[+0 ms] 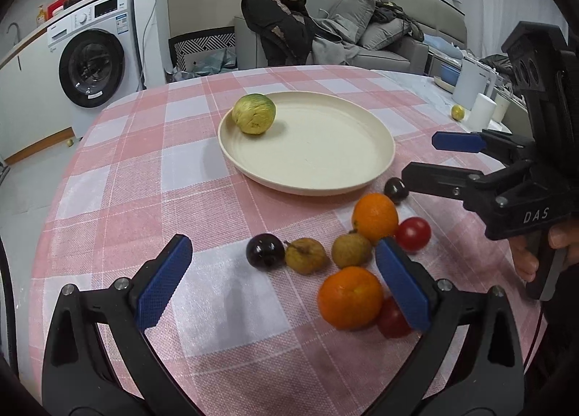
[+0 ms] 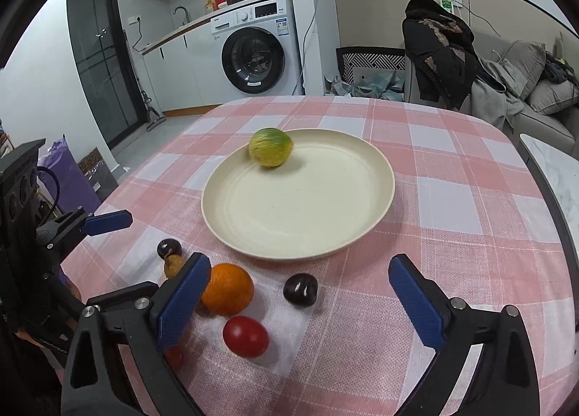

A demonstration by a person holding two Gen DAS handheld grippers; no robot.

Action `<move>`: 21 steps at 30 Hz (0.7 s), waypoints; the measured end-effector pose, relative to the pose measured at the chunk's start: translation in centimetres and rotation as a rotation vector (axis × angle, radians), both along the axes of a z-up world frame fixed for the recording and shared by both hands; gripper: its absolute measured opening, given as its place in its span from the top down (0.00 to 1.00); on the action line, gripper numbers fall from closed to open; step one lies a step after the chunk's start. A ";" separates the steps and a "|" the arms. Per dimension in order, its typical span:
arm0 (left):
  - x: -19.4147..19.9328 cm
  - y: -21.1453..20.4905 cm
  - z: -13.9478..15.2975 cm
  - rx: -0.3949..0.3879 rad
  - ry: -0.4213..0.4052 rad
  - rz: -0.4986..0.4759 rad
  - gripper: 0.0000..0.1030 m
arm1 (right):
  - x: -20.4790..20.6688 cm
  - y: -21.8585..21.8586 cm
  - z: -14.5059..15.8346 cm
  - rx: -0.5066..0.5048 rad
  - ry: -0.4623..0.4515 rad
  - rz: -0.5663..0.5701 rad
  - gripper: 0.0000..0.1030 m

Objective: Organize fruits
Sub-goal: 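Move the left tool to the mandarin orange and close around it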

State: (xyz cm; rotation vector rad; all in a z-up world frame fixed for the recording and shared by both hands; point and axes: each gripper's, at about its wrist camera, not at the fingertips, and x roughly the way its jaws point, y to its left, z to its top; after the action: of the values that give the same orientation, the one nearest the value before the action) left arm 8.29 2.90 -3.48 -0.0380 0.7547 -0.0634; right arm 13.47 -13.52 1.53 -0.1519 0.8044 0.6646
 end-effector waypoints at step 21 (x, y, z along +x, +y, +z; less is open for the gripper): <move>-1.0 -0.5 -0.9 -0.042 0.080 -0.001 0.02 | -2.4 -0.7 -1.9 -0.101 0.058 0.043 0.01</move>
State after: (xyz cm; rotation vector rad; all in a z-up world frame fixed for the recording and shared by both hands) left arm 7.30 2.36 -4.34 -0.0810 0.8337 -0.0789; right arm 11.10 -14.21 -0.41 -0.2431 0.8925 0.6718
